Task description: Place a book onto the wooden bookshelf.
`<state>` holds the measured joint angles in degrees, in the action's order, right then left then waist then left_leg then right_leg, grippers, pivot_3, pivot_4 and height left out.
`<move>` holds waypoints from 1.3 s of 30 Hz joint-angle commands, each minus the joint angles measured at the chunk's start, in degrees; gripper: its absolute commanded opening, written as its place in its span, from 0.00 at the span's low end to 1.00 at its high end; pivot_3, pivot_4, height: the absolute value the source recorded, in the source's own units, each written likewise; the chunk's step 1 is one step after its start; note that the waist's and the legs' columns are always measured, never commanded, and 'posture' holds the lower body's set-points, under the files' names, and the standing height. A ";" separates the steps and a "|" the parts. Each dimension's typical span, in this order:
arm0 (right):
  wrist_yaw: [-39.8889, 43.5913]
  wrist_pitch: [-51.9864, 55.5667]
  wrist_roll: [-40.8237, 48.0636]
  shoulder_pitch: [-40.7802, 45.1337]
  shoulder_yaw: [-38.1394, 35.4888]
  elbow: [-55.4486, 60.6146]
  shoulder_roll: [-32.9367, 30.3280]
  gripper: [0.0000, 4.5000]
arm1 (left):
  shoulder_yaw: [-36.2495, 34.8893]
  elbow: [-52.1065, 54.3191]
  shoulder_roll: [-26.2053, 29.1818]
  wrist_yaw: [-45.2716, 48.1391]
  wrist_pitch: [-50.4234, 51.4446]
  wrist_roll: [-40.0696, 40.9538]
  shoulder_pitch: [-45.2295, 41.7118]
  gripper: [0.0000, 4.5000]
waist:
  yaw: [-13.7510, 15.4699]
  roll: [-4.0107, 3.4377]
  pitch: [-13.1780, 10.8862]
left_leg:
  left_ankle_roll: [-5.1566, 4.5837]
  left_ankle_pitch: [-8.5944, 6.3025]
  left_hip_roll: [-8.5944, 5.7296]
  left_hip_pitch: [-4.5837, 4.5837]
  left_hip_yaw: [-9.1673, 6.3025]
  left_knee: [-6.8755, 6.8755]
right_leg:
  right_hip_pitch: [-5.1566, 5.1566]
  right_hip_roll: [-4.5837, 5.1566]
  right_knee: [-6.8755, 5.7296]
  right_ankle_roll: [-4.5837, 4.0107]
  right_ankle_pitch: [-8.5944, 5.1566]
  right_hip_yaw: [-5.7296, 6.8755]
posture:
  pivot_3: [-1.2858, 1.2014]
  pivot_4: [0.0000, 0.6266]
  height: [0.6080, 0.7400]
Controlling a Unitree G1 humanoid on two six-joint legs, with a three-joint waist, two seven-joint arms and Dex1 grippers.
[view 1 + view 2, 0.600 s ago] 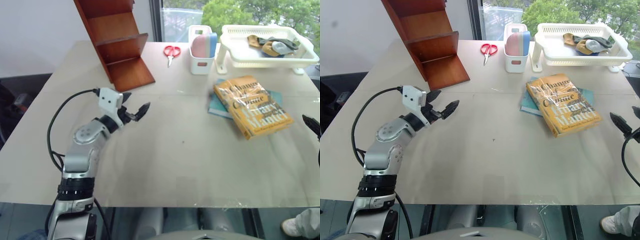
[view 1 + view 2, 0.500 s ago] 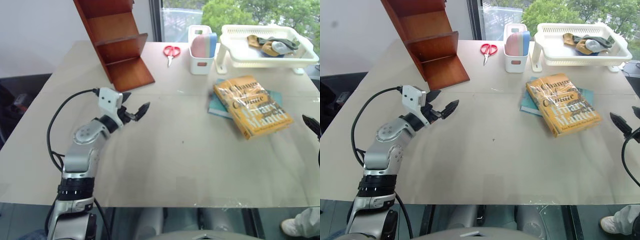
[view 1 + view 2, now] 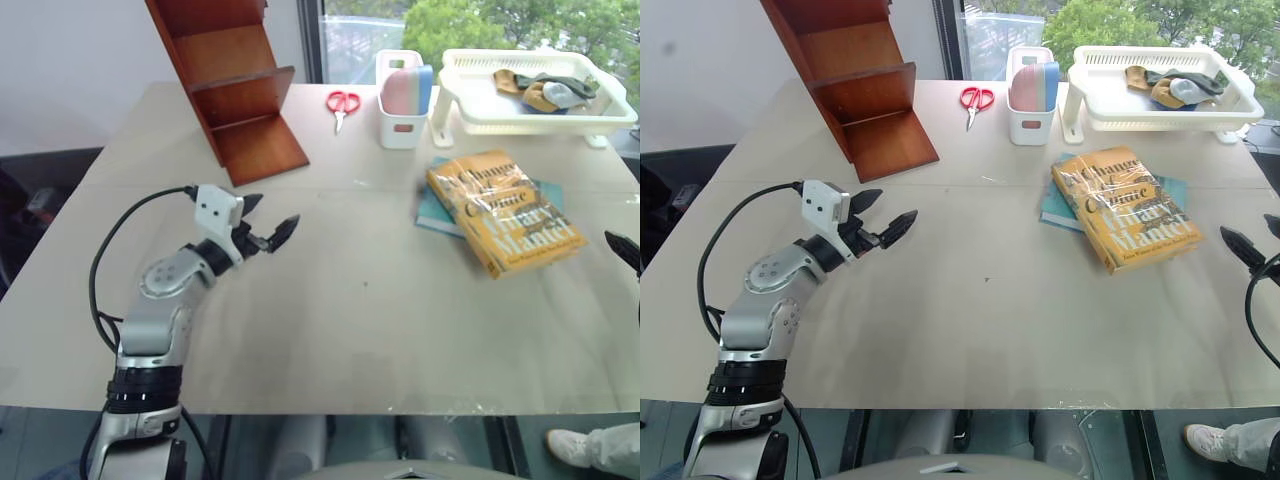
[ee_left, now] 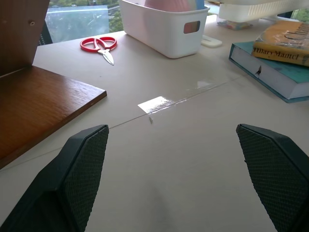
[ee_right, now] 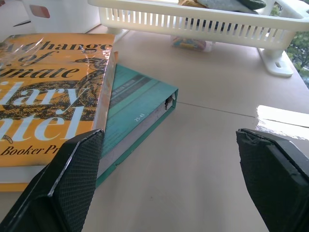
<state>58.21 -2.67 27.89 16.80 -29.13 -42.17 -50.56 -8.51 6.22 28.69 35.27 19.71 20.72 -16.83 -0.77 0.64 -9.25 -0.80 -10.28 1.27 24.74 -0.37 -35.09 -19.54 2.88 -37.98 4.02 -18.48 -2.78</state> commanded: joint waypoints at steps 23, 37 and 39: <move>-29.80 10.39 -10.26 27.95 7.47 -12.20 8.40 1.00 | -0.66 -4.78 8.38 11.50 -4.00 0.19 -8.96 0.99 | -0.14 -0.15 -0.25 | 0.03 0.02 0.00 0.06 0.07 -0.03 | -0.17 -0.06 -0.06 0.00 0.01 -0.14 | 0.52 0.24 1.00; -37.40 11.29 -10.85 41.61 5.07 -31.41 12.61 1.00 | -2.18 -2.02 12.77 12.90 -2.19 0.57 -10.00 0.99 | -0.30 -0.13 -0.31 | 0.07 0.04 0.01 0.09 0.11 0.01 | -0.21 -0.06 -0.06 -0.01 0.01 -0.17 | 0.52 0.24 1.00; -36.56 11.86 -11.07 41.88 4.97 -31.79 12.82 1.00 | -2.84 -1.44 13.72 12.97 -1.74 0.99 -9.85 0.99 | -0.38 -0.14 -0.31 | 0.02 0.02 0.01 0.09 0.12 0.01 | -0.21 -0.06 -0.06 -0.01 0.01 -0.17 | 0.52 0.24 1.00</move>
<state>20.95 8.64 16.53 57.31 -23.51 -73.86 -37.64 -9.09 1.95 40.94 47.80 17.95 20.52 -25.87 -1.16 0.51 -9.56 -0.78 -10.26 1.28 24.82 -0.24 -35.08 -19.74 2.82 -38.04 4.01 -18.48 -2.95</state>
